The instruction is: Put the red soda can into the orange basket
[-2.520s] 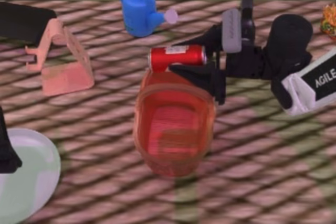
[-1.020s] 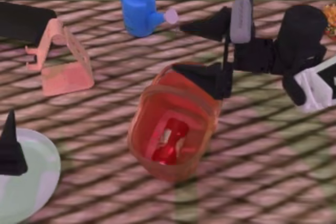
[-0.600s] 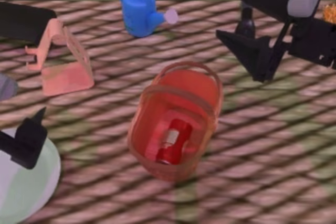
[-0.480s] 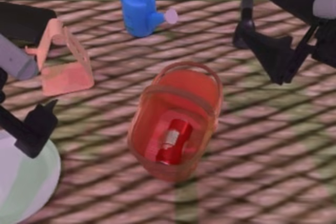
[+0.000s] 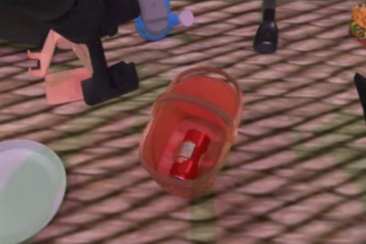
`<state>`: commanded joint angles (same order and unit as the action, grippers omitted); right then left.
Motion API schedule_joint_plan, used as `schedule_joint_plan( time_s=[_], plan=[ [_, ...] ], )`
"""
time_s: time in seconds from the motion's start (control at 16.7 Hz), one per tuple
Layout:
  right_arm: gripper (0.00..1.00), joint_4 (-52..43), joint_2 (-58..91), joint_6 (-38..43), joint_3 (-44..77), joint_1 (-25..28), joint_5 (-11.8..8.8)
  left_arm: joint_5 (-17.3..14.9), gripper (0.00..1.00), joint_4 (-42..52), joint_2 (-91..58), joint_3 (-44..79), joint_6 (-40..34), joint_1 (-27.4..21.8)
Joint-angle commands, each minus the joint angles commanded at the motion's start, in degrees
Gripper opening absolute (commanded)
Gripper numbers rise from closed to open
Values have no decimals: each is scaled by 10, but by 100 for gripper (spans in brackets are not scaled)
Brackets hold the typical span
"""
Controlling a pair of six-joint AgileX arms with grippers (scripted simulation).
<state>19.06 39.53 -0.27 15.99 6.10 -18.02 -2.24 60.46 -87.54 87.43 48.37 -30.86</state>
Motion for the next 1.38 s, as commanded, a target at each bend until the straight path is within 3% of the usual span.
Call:
schedule_joint_plan(
  time_s=[0.36,0.6,0.72,1.38],
  plan=[
    [100,-137,-277,4,-117,-38,126,12,100,156,-277,238,136,-71],
    [100,-183,-378,3,-154,-53,172,19,100,217,-381,320,185,-94],
    [100,-191,-395,3,-160,-55,180,21,100,228,-399,333,193,-98],
    [100,-191,-395,3,-160,-55,180,21,100,183,-395,284,194,-98]
  ],
)
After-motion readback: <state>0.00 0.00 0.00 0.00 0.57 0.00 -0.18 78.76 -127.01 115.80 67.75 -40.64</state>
